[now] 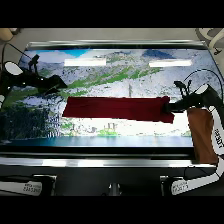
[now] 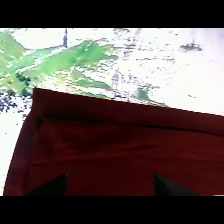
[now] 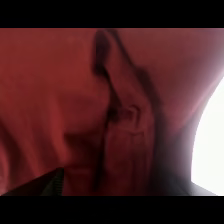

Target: Fold the shirts.

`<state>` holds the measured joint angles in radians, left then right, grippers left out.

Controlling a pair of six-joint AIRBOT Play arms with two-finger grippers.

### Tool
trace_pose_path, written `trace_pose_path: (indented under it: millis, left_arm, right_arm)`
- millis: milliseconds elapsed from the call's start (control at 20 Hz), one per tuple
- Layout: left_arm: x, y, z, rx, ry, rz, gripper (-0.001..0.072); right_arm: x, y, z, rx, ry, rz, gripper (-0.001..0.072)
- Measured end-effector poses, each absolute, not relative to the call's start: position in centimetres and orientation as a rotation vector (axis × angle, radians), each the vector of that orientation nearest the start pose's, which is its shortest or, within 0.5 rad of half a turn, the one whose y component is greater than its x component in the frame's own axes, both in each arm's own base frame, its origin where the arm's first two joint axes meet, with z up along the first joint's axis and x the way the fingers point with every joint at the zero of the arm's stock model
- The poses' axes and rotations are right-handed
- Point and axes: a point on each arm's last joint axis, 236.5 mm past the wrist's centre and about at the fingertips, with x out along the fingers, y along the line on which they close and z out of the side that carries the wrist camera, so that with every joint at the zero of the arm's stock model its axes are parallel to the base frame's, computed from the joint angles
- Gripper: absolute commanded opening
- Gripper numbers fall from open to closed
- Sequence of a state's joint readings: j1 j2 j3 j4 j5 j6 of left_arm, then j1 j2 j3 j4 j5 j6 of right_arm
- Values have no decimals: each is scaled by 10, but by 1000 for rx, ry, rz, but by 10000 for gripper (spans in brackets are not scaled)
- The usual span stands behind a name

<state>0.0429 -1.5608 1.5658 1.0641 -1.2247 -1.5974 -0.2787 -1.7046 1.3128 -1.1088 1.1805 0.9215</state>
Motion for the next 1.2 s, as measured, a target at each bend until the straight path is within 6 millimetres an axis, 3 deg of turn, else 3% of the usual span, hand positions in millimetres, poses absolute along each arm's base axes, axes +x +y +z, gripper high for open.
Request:
trace_pose_path:
  millis: [150,200,250,300,350,450,500,550,800,950,1050,1200]
  left_arm:
    - [464,-117,87,-426,1142,-334,614]
    - [460,-128,92,-408,1137,-359,614]
    - [456,-140,94,-389,1138,-386,614]
    - [452,-153,95,-372,1140,-411,614]
    - [450,-165,95,-358,1139,-432,613]
    - [449,-190,90,-335,1136,-470,590]
    - [449,-201,85,-325,1138,-486,339]
    - [449,-214,79,-316,1142,-502,33]
    - [442,-282,19,-321,1228,-561,30]
    - [429,-337,-18,-458,1311,-616,30]
    - [419,-380,-29,-587,1339,-674,29]
    - [409,-436,-26,-778,1324,-754,29]
  right_arm:
    - [425,0,-96,255,1357,469,706]
    - [426,7,-97,282,1356,482,673]
    - [427,15,-98,298,1357,495,558]
    - [426,20,-99,300,1362,504,264]
    - [426,25,-102,302,1369,509,19]
    - [423,36,-100,307,1379,536,19]
    - [428,40,-92,314,1349,541,18]
    - [431,41,-82,308,1321,551,18]
    - [446,45,10,219,1104,570,19]
    - [436,51,72,160,990,584,19]
    - [421,57,103,128,949,604,19]
    - [395,64,134,96,928,628,20]
